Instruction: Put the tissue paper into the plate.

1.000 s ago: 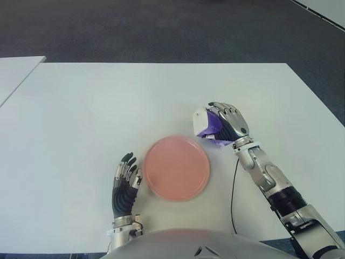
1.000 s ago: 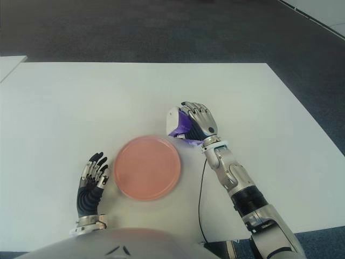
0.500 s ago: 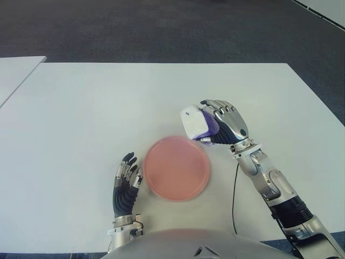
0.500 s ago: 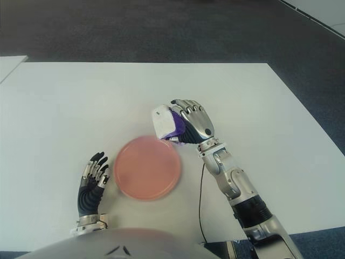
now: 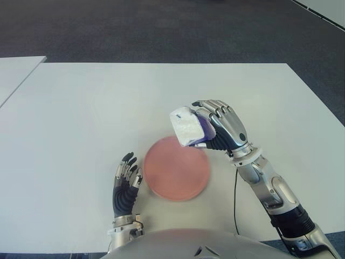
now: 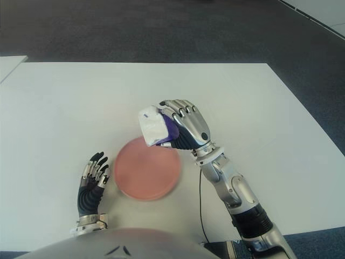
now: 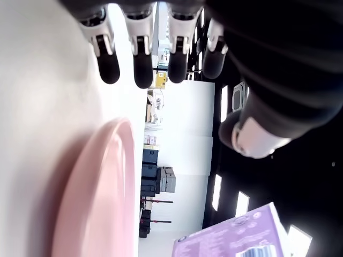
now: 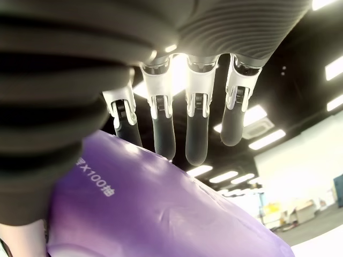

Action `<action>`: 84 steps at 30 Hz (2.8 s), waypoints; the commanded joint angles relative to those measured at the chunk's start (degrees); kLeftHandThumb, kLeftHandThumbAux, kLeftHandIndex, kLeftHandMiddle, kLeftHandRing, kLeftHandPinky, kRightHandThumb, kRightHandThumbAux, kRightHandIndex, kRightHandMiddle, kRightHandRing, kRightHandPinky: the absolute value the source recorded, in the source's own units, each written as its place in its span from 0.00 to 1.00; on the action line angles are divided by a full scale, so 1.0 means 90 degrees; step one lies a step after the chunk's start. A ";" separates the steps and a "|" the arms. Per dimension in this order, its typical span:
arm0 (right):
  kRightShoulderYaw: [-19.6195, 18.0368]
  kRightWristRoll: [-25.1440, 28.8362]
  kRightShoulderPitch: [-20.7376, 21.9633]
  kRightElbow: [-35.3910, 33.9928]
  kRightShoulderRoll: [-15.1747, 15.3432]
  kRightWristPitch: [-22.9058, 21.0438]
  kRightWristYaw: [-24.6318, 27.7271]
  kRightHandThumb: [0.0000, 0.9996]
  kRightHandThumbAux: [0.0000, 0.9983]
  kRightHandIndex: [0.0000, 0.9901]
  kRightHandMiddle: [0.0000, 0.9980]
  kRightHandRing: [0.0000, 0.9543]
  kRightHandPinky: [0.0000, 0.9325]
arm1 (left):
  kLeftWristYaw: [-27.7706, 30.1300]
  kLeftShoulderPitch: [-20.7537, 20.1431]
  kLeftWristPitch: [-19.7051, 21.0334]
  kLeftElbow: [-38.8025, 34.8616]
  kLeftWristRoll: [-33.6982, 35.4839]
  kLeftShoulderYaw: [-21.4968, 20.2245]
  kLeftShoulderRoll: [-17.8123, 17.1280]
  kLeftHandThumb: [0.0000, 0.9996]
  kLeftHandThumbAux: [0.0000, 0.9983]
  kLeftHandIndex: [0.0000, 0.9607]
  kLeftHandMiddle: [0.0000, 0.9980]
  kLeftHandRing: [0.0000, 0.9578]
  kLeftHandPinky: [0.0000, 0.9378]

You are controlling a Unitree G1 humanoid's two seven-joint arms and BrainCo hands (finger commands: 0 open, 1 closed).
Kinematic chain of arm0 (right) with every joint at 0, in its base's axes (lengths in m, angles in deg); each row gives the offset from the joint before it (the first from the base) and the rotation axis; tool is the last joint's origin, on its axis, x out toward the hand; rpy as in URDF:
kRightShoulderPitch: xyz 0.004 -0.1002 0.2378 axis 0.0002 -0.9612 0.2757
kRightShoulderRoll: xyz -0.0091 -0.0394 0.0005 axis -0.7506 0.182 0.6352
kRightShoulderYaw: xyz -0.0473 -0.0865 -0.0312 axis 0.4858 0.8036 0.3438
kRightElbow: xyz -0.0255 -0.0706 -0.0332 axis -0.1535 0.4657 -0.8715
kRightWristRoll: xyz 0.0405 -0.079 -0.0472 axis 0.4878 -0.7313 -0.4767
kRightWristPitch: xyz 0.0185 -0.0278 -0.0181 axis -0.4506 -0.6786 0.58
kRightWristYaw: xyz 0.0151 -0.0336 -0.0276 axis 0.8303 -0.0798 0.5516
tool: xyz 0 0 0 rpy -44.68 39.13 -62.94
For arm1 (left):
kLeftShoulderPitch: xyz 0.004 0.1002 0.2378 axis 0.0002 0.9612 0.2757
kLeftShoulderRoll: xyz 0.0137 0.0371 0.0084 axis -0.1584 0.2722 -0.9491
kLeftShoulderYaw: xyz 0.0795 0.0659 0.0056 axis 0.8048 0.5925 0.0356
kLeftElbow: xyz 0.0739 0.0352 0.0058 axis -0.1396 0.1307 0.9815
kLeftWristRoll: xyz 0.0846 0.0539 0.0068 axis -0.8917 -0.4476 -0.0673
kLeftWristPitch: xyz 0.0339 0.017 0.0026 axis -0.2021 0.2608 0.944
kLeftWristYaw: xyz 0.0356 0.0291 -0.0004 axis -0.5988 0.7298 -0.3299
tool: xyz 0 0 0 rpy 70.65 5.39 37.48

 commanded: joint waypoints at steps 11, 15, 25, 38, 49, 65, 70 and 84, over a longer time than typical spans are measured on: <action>-0.0065 0.0303 -0.0494 -0.0609 -0.0307 0.0543 0.0529 0.71 0.72 0.44 0.89 0.91 0.93 | -0.0183 0.0051 0.0067 0.0337 -0.0038 -0.0003 0.0412 0.24 0.64 0.14 0.15 0.17 0.21; 0.0027 0.0237 -0.0878 -0.1054 -0.0404 0.0606 0.0682 0.71 0.72 0.44 0.89 0.91 0.92 | -0.0226 0.0032 0.0054 0.0360 -0.0078 0.0008 0.0407 0.24 0.64 0.15 0.15 0.18 0.21; -0.0063 0.0472 -0.1149 -0.1272 -0.0406 0.0949 0.1110 0.71 0.72 0.44 0.88 0.91 0.93 | -0.0317 -0.0033 -0.0020 0.0420 -0.0118 0.0023 0.0425 0.26 0.66 0.13 0.17 0.21 0.25; 0.0132 0.0165 -0.1092 -0.0640 -0.0403 0.1394 0.1274 0.71 0.72 0.44 0.90 0.92 0.93 | -0.0270 -0.0049 -0.0030 0.0455 0.0034 0.0071 0.0422 0.26 0.66 0.10 0.17 0.22 0.26; 0.0094 -0.0194 -0.0967 -0.0117 -0.0406 0.1711 0.0966 0.71 0.72 0.44 0.91 0.93 0.94 | -0.0410 0.0024 0.0058 0.0350 -0.0163 0.0091 0.0421 0.25 0.66 0.10 0.15 0.19 0.22; 0.0081 -0.0595 -0.0984 -0.0010 -0.0593 0.1479 0.0877 0.71 0.72 0.44 0.91 0.93 0.94 | -0.0481 -0.0006 0.0042 0.0395 -0.0222 0.0072 0.0396 0.23 0.66 0.13 0.14 0.17 0.20; 0.0071 -0.0598 -0.0972 -0.0010 -0.0604 0.1421 0.0947 0.71 0.72 0.44 0.91 0.93 0.94 | -0.0503 -0.0021 0.0000 0.0429 -0.0203 0.0074 0.0405 0.23 0.66 0.13 0.14 0.17 0.20; 0.0117 -0.0522 -0.0785 0.0275 -0.0564 0.1278 0.1094 0.71 0.72 0.44 0.89 0.91 0.90 | -0.0560 -0.0074 -0.0099 0.0492 -0.0223 0.0093 0.0443 0.24 0.65 0.15 0.15 0.18 0.20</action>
